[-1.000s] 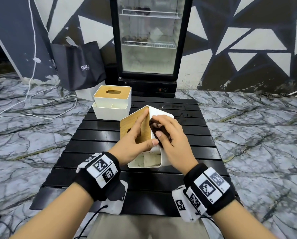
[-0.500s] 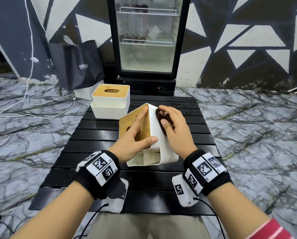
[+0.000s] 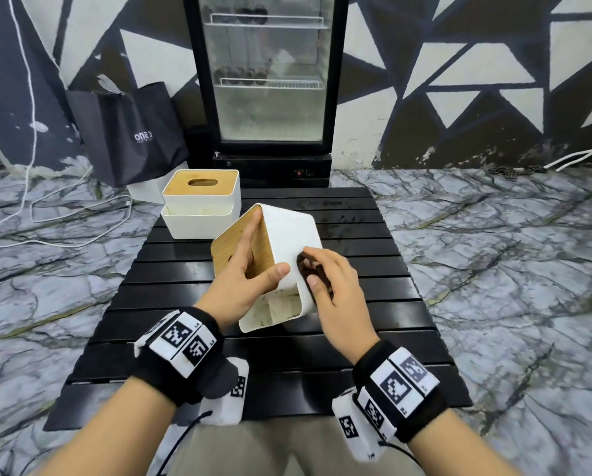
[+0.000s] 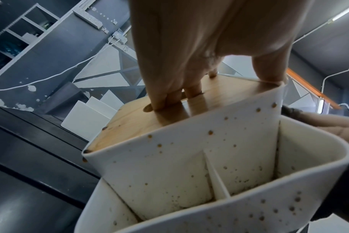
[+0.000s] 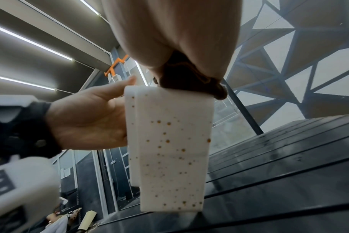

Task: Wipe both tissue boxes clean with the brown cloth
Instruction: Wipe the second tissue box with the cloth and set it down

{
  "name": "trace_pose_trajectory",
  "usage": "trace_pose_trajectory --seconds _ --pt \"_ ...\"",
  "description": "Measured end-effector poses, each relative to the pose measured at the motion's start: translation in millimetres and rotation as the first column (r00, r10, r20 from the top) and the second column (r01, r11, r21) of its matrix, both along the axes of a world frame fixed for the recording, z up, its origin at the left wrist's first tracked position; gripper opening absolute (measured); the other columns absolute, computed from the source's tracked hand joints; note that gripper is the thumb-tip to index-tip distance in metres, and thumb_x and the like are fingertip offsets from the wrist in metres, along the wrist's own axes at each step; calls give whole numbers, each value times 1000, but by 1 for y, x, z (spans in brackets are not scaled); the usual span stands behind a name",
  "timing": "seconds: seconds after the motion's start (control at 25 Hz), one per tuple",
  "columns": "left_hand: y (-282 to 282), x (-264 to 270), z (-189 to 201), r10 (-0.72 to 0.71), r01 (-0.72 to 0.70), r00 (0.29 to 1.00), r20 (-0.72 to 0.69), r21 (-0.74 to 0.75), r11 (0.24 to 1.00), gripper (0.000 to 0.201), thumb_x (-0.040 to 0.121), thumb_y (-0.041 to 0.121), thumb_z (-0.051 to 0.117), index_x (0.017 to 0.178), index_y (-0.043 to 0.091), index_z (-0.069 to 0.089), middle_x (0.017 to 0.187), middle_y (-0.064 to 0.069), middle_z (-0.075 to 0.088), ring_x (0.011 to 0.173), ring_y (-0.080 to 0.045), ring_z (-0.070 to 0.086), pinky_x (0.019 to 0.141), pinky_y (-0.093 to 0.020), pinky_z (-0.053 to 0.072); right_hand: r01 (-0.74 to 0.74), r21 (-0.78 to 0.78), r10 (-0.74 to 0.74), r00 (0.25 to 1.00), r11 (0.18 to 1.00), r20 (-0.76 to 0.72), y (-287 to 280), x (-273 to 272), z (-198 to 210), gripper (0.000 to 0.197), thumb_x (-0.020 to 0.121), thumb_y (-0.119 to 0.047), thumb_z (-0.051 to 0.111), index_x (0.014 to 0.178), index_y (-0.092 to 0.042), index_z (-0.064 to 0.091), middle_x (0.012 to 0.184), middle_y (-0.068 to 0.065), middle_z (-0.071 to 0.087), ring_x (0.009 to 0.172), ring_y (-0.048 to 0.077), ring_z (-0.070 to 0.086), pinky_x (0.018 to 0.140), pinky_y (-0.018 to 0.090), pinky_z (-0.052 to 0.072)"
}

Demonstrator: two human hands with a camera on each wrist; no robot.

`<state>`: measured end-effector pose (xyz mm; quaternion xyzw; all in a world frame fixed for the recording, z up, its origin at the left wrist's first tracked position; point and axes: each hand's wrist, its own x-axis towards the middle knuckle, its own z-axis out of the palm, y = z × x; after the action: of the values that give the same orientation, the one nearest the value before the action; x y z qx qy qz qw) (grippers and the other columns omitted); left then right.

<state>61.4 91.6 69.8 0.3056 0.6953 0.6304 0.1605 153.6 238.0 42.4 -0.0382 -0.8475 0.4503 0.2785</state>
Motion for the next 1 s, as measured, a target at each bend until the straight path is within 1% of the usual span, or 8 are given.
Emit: trace_pose_trajectory --seconds 0.12,0.28,0.44,0.56,0.68,0.76,0.92,1.0 --pt "-1 1 0 4 -4 1000 5 -2 1000 80 70 49 70 117 80 14 141 -5 44 125 -19 49 88 -21 51 -48 27 48 999 998 0 -4 4 0 38 90 -19 42 127 -28 48 123 -17 44 114 -5 32 97 5 21" --pt "-2 2 0 31 -32 999 42 32 999 81 75 36 69 121 72 13 137 -6 48 120 -16 53 80 -17 53 -9 -4 9 1000 1000 -5 1 5 -6 39 88 -22 40 124 -30 48 117 -32 38 112 -13 31 96 7 22" --pt "-2 2 -1 44 -46 998 49 40 998 82 76 37 68 124 70 11 136 -8 49 120 -17 53 77 -16 52 -16 21 16 1000 1000 -12 -9 8 -6 39 89 -22 40 126 -30 47 120 -23 42 112 -10 30 98 7 21" --pt "-4 2 0 53 -56 996 71 42 998 82 73 35 64 125 67 10 133 -9 50 116 -16 55 72 -14 51 -41 40 42 999 998 -15 -4 9 -8 38 89 -23 40 125 -36 44 120 -26 41 116 -13 28 100 7 21" --pt "-6 0 -1 51 -55 996 75 59 997 81 76 35 68 123 69 12 136 -9 48 119 -15 54 75 -16 52 -15 26 16 1000 1000 -21 -4 10 -11 38 89 -23 40 122 -40 42 119 -28 40 116 -13 28 99 4 20" --pt "-6 -1 -2 25 -28 998 57 45 999 81 77 43 72 120 75 12 142 -6 42 125 -17 49 80 -19 53 -22 42 23 999 999 -27 -9 9 -9 39 89 -22 40 125 -34 45 120 -22 43 115 -12 28 99 3 18" --pt "-5 -1 -3 -14 14 1000 -19 -27 1000 84 68 55 67 124 76 9 146 -5 37 130 -22 43 100 -38 47 -61 76 65 997 995 -43 -9 -5 6 38 89 -21 41 127 -26 48 122 -15 44 116 1 32 99 2 17" --pt "-5 -1 -3 -9 9 1000 -7 -15 1000 85 75 49 71 128 72 8 145 -5 38 127 -20 46 94 -32 50 -78 71 79 997 994 -20 -4 -12 10 39 89 -23 41 128 -25 47 123 -15 43 118 4 32 98 3 18"
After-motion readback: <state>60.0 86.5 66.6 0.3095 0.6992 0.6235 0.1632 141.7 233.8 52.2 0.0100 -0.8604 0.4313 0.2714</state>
